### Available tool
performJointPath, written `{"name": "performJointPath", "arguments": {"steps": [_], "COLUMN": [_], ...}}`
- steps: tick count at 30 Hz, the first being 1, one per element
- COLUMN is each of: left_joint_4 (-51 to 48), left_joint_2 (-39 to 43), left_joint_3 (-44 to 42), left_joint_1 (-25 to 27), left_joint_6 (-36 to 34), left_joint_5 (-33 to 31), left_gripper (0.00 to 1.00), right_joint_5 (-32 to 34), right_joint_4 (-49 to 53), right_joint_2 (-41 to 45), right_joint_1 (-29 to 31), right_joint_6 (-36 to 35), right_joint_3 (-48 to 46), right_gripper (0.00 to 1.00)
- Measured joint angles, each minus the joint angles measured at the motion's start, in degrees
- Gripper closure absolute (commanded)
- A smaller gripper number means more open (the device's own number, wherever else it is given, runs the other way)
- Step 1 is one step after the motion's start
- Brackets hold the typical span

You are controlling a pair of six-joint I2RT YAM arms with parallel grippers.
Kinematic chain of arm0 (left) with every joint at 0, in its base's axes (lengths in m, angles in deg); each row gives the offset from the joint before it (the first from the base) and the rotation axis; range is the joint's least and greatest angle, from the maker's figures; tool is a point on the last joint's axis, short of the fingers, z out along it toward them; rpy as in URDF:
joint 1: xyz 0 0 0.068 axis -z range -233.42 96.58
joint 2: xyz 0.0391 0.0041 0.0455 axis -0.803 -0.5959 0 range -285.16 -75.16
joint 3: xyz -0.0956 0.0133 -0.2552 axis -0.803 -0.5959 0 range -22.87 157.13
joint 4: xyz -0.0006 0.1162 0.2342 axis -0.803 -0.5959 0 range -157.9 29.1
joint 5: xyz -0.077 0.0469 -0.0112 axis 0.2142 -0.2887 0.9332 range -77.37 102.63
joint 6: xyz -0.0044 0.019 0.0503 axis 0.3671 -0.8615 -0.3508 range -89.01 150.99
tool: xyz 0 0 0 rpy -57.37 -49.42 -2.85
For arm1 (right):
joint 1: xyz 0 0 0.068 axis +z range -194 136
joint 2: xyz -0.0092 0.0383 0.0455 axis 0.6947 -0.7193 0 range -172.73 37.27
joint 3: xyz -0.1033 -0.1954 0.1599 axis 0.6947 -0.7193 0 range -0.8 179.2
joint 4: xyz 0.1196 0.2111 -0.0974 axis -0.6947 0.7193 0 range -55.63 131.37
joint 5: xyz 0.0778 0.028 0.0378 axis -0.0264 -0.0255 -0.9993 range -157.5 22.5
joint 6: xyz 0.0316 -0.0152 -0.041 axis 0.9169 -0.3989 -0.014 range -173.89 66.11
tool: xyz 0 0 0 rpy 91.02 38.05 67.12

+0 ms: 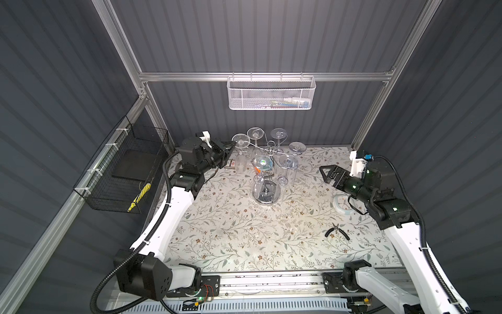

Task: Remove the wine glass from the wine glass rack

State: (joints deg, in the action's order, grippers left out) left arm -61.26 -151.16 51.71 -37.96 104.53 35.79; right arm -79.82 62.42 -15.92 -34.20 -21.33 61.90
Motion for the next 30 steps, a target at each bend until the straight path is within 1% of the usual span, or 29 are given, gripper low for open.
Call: {"name": "performJointPath", "arguments": {"steps": [9, 15, 19, 30], "left_joint_4": [0.0, 0.0, 0.2, -1.2], "left_joint_2": [-2.7, -5.5, -7.8, -8.2], "left_joint_3": [3.1, 3.9, 6.1, 8.4], "left_joint_1": [0.0, 0.0, 0.0, 0.2], "left_joint_6": [0.0, -0.2, -0.2, -0.3], "left_joint_5": [0.5, 2.2, 4.0, 6.5], "left_gripper": [1.0, 1.0, 1.0, 1.0], "right_joint_5": [0.4, 1.0, 1.4, 1.8], "right_joint_4": [-0.7, -1.3, -1.8, -4.4], "right_joint_2": [0.0, 0.0, 0.0, 0.3], "right_joint_1": [0.0, 0.0, 0.0, 0.0], "right_joint_6": [0.0, 0.5, 1.4, 2.1], "right_joint_3": [0.7, 0.7, 0.6, 0.1], "right_gripper": [0.01, 0.01, 0.01, 0.01]}}
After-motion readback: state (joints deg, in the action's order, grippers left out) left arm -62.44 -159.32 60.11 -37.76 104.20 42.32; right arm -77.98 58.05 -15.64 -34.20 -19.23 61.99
